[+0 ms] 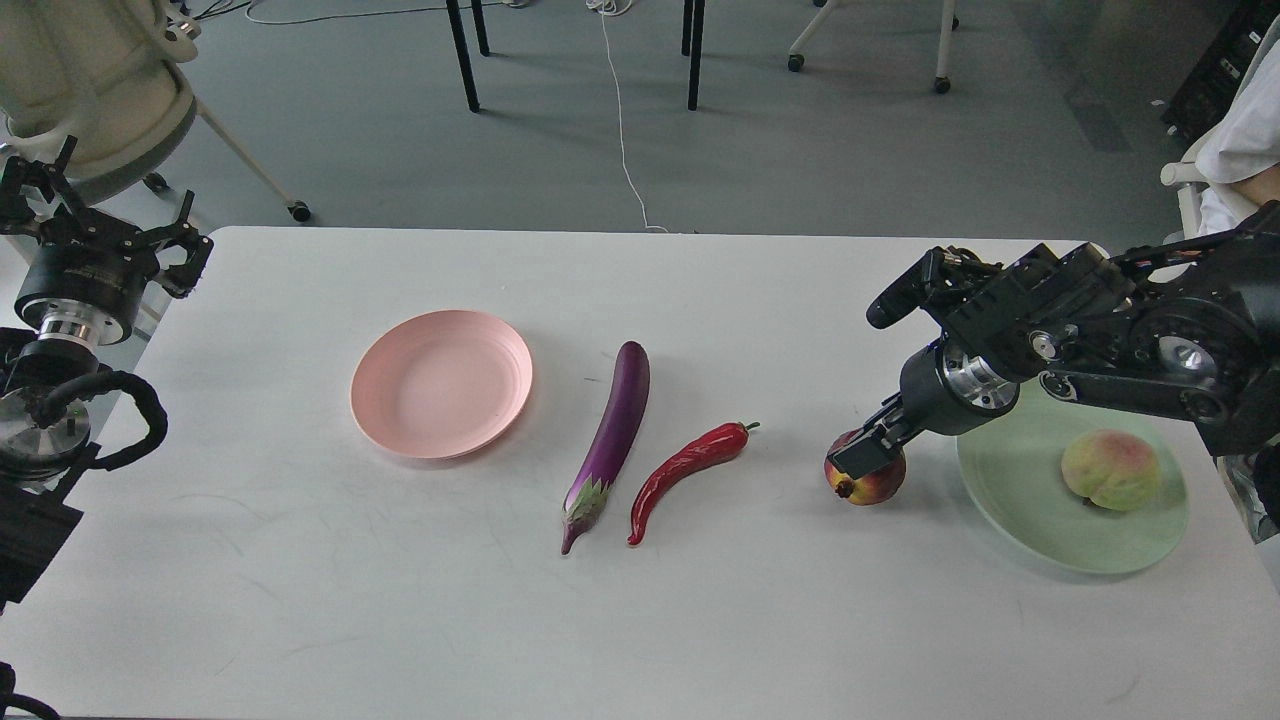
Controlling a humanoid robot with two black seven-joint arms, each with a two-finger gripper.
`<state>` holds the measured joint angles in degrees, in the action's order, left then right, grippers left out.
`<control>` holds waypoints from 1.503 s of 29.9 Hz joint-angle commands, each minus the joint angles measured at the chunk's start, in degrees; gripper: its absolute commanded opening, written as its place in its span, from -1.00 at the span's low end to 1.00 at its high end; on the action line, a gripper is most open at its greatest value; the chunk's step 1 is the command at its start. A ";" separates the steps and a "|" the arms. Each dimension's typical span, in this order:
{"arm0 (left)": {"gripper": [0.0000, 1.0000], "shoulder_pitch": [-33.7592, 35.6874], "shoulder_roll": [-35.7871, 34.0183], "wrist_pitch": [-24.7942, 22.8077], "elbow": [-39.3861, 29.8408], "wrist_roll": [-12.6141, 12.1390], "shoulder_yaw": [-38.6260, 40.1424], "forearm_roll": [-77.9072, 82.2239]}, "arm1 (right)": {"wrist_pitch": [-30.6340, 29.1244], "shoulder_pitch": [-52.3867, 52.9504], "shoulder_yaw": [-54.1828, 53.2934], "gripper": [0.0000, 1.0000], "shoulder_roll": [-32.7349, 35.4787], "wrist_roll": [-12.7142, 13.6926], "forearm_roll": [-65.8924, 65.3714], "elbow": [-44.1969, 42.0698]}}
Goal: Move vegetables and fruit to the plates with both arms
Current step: 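Move the right gripper to the red fruit and grasp it, then place the red fruit on the green plate beside the peach, release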
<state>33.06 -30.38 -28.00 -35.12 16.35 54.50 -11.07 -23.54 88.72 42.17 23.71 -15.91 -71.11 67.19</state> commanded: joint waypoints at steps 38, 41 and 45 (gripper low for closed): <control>0.97 0.17 -0.38 0.00 0.50 0.00 0.35 -0.09 | 1.92 -0.21 1.07 0.11 23.83 0.17 -7.11 3.91; 0.97 0.17 -0.38 0.00 0.50 -0.09 0.35 -0.09 | 2.62 -1.97 0.46 0.14 24.10 0.17 -7.03 3.91; 0.97 0.34 -0.55 0.00 0.50 -0.09 0.26 -0.09 | 3.94 -3.47 -0.16 0.32 23.66 0.35 -7.02 3.74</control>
<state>33.32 -30.87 -28.00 -34.63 16.28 54.83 -11.17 -20.23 86.29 42.35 47.62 -15.71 -78.18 71.09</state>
